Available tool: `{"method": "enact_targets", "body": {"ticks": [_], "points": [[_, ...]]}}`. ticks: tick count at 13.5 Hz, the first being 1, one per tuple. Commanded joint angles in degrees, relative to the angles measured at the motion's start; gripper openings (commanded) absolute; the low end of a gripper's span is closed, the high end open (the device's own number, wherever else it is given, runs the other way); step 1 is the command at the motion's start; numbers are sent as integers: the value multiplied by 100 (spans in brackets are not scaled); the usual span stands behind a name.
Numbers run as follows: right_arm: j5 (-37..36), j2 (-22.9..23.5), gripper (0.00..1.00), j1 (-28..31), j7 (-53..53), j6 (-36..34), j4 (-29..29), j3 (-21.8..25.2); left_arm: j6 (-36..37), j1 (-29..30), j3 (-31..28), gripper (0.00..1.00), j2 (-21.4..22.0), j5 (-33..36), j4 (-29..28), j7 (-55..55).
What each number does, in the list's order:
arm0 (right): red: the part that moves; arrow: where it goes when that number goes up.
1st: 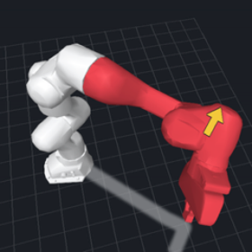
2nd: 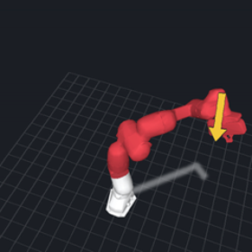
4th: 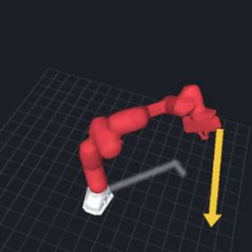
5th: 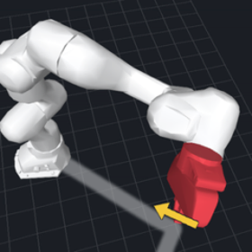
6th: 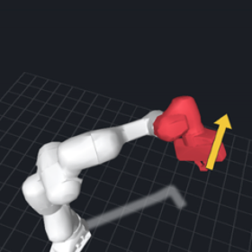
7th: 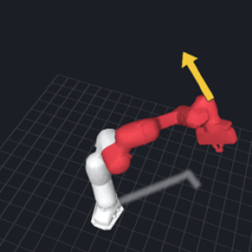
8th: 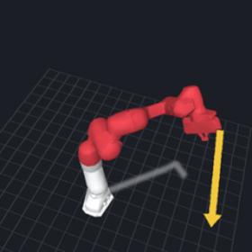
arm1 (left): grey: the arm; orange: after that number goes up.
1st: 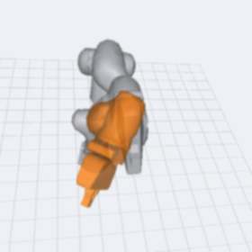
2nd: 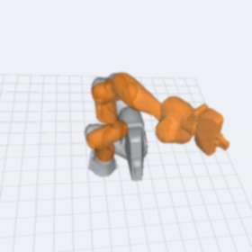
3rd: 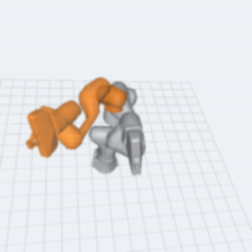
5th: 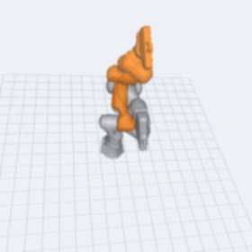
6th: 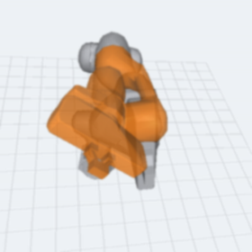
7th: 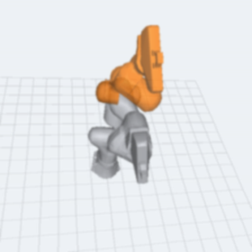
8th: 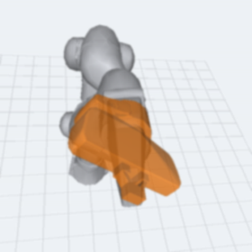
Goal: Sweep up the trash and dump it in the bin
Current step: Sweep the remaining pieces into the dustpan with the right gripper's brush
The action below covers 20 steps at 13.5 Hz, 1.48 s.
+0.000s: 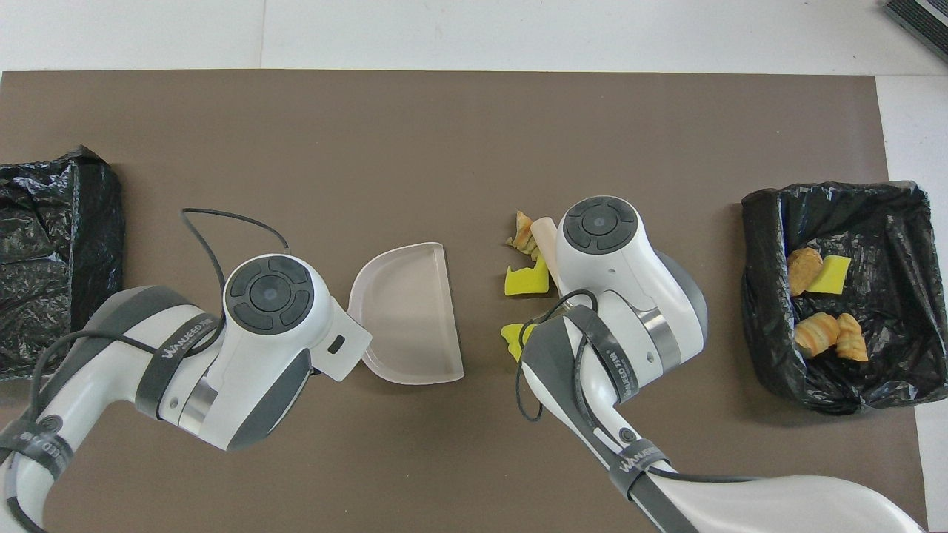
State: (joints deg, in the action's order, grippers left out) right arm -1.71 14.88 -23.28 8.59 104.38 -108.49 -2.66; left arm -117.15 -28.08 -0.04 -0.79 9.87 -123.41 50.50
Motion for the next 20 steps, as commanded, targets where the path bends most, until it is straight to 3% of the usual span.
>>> {"method": "enact_targets", "body": {"ticks": [1, 4, 8, 10, 11, 13, 15, 17, 20], "points": [[896, -134, 0, -115, 152, 29, -128, -42, -324, 13, -22, 0, 210, 102, -367, -128], [2459, -143, 0, -247, 64, 381, -164, -68, -598, 144, -13, 0, 176, 50, -456, -154], [3378, -283, 0, -572, 249, 399, -120, -86, -922, 171, -13, 0, 70, -134, -517, -58], [3352, -703, 0, -511, 738, 207, -76, -60, -1282, 258, -13, 0, 79, -223, -649, 82], [3178, -1019, 0, -476, 1037, -203, -119, 10, -1292, 346, -13, 0, 70, -327, -641, 248], [1613, -1381, 0, -230, 1555, -969, -259, -33, -1188, 434, -22, 0, 70, -530, -562, 723], [832, -1995, 0, -99, 1507, -650, -1458, -33, -742, 435, -22, 0, 175, -522, -448, 900], [812, -1990, 0, -89, 1679, -78, -2139, -51, -300, 251, 13, 0, 341, -504, -482, 883], [1415, -1525, 0, -377, 1752, 555, -2176, -77, -326, 5, 13, 0, 553, -487, -798, 699]]}}
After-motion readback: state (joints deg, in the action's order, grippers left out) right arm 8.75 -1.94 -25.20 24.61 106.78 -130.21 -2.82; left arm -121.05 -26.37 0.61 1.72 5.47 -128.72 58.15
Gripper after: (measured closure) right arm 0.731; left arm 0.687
